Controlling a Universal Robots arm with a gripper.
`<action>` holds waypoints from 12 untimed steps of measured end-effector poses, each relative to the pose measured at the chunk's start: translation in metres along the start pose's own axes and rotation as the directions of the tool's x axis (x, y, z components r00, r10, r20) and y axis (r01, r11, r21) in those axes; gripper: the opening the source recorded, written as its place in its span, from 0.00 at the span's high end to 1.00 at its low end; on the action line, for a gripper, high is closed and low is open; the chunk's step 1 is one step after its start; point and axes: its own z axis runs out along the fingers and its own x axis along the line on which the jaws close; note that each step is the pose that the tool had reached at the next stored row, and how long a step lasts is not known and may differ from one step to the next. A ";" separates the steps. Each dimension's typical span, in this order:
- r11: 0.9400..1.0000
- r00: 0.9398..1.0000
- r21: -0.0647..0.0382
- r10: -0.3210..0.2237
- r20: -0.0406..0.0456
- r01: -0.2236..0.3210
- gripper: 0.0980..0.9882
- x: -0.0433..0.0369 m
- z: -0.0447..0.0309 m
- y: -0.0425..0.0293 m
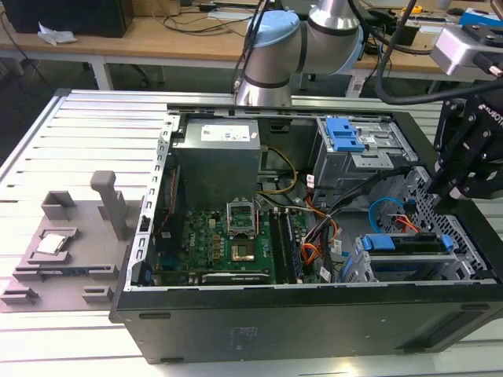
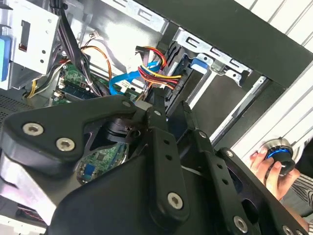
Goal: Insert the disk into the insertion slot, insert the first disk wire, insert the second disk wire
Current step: 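Insert the second disk wire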
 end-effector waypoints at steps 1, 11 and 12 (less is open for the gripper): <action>1.000 1.000 0.000 -0.003 0.000 0.003 0.77 -0.0021 -0.0001 0.0003; 0.991 0.991 0.002 -0.132 -0.006 0.132 0.77 -0.0077 -0.0001 0.0016; 0.991 0.991 0.002 -0.133 -0.006 0.133 0.77 -0.0085 0.0005 0.0054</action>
